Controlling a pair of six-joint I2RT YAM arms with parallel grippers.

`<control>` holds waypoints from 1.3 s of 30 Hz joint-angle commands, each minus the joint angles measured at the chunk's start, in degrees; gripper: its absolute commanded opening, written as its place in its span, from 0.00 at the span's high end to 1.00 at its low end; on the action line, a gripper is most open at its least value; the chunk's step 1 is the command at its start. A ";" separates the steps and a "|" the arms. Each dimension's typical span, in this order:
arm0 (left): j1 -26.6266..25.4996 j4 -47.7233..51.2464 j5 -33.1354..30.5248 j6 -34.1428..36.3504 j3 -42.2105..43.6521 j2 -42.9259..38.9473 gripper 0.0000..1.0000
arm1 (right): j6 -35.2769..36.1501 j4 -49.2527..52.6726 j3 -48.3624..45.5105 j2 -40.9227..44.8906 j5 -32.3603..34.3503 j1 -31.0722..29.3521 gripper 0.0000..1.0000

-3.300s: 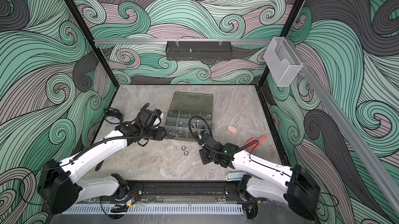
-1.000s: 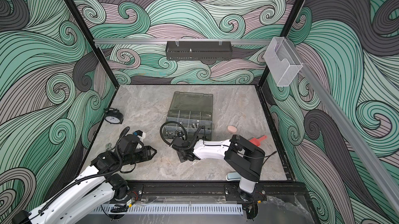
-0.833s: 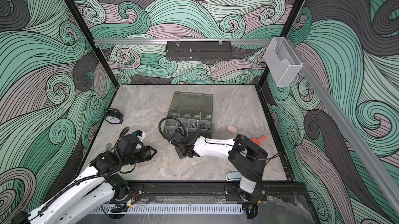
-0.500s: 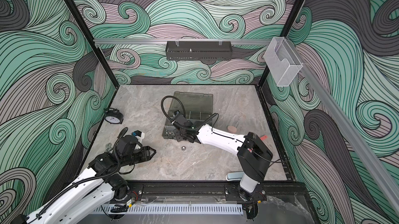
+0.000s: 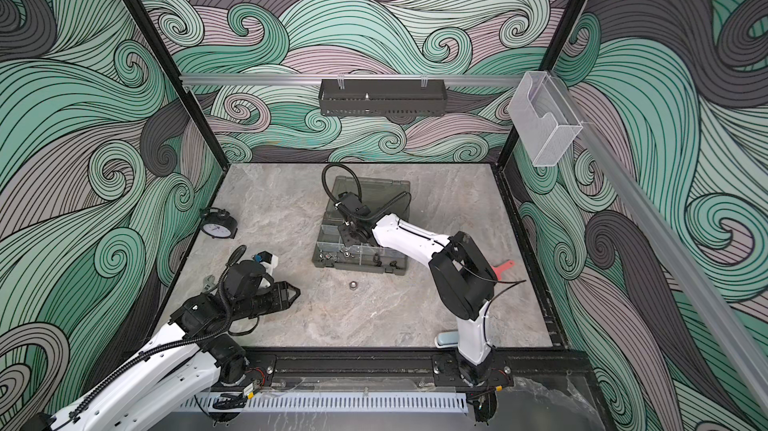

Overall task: Sort the screws and nuts into containers
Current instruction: 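Open the right gripper to drop the nut among the other nuts, then draw the right gripper back while the left gripper reaches to the last nut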

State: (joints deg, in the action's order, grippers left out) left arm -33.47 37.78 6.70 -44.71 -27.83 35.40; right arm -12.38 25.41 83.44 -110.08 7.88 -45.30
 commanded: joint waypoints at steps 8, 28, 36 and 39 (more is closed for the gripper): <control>0.25 1.31 0.50 -1.17 -0.15 -0.46 0.55 | 0.17 1.18 2.52 -0.36 -1.81 0.98 0.60; -0.18 1.65 0.33 0.84 -2.21 2.03 0.55 | -0.45 1.22 -0.20 5.75 -2.74 1.09 0.58; -1.91 -0.65 -0.18 1.44 -3.78 6.17 0.56 | -1.86 0.43 -5.67 12.62 -2.78 1.07 0.58; -3.48 -1.64 -0.92 1.81 -4.45 8.60 0.56 | -2.16 0.35 -8.44 15.93 -2.33 1.09 0.58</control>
State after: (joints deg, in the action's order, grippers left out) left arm -35.75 37.21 6.72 -44.01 -29.82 42.68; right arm -13.56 25.89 76.75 -97.06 5.48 -44.42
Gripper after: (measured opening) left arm 0.442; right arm 0.422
